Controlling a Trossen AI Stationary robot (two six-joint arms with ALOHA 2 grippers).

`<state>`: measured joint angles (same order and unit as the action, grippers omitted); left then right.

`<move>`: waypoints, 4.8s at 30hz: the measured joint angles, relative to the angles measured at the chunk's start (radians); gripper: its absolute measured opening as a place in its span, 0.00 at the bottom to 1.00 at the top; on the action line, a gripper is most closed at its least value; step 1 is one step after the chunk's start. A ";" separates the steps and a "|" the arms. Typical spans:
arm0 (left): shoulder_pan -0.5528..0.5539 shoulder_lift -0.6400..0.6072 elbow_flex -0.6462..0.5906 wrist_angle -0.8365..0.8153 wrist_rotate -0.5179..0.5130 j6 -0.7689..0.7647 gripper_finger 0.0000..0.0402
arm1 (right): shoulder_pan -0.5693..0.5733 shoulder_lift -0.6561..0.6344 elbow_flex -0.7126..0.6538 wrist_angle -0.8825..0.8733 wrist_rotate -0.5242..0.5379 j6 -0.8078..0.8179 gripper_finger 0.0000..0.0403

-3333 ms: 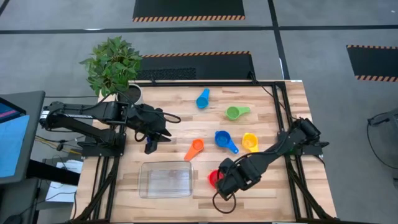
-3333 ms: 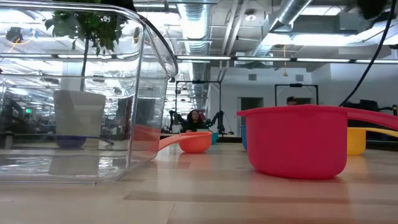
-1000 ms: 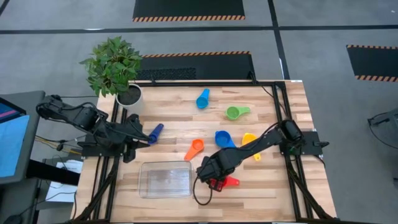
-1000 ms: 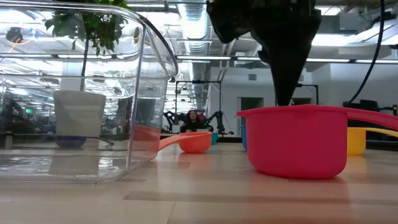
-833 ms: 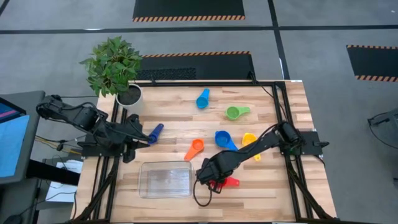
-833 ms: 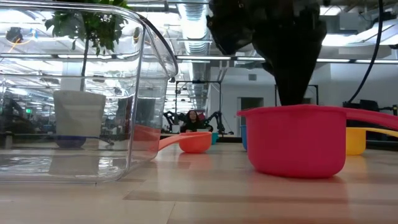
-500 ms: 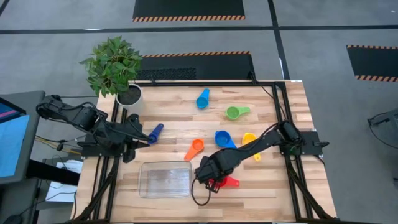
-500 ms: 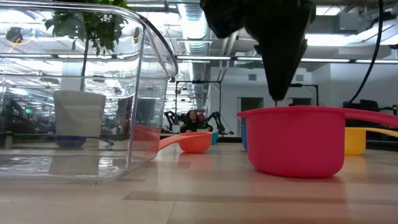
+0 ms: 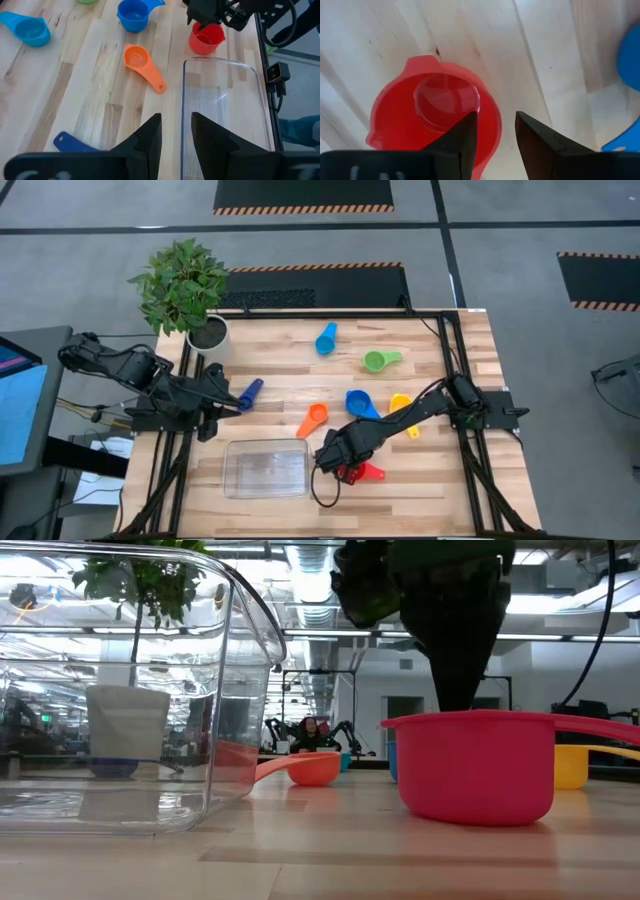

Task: Nest measuring cups in basket
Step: Put the red measuring cup into the transparent bin, then stack the blue measuring cup on top of the red measuring cup into the transparent bin

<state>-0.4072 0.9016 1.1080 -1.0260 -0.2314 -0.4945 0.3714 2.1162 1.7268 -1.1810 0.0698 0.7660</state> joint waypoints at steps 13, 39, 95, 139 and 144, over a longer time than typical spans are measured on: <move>0.000 0.000 0.000 0.000 0.000 0.004 0.23 | -0.023 0.000 -0.069 0.117 -0.073 -0.026 0.36; 0.000 0.000 0.000 -0.025 -0.019 0.046 0.23 | -0.066 -0.103 0.328 -0.211 0.003 -0.078 0.02; 0.001 -0.097 0.000 -0.080 -0.069 0.021 0.23 | -0.098 0.226 0.438 0.535 0.003 -0.654 0.02; 0.002 -0.097 0.000 -0.084 -0.065 0.019 0.23 | -0.140 0.131 0.624 0.344 0.030 -0.632 0.39; 0.002 -0.097 0.000 -0.087 -0.043 -0.018 0.23 | -0.137 -0.012 0.579 -0.011 0.096 -0.453 0.33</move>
<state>-0.4057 0.8051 1.1084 -1.1129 -0.2741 -0.5129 0.2346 2.1038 2.3054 -1.1919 0.1659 0.3134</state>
